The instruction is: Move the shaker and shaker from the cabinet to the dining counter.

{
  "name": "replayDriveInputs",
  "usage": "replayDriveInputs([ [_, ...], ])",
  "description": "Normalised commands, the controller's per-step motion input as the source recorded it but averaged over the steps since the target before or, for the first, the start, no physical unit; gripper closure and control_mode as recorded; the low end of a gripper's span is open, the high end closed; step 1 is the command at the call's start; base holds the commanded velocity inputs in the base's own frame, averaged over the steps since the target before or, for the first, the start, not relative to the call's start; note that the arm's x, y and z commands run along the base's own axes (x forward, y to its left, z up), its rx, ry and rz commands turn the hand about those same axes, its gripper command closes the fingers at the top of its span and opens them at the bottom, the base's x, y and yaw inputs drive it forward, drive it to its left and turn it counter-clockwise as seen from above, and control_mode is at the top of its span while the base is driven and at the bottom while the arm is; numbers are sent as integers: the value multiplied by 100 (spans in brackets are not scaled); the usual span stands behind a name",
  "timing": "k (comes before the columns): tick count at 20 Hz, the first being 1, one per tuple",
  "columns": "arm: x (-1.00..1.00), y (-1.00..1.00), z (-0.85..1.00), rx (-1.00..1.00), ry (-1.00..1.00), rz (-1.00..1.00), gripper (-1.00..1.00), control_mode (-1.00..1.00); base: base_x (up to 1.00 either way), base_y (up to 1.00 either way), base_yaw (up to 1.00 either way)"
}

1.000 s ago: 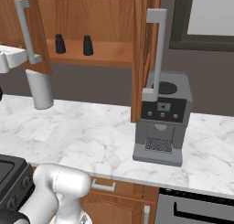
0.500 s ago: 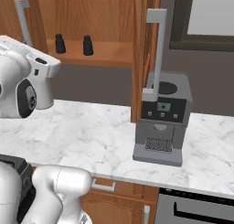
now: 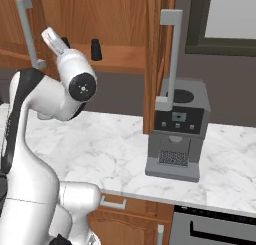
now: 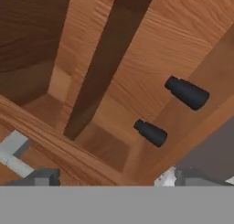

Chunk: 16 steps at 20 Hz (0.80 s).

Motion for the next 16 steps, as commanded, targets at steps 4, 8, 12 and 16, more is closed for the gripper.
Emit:
replayDriveInputs([
  [4, 69, 16, -10, 29, 8, 33, -100, -100, 0, 0, 0],
  [8, 72, 46, -14, 12, 2, 23, -100, -100, 0, 0, 0],
  [12, 67, 44, -4, 8, 6, 19, -100, -100, 0, 0, 0],
  [16, 41, 52, 0, 2, 8, 19, -100, -100, 0, 0, 0],
])
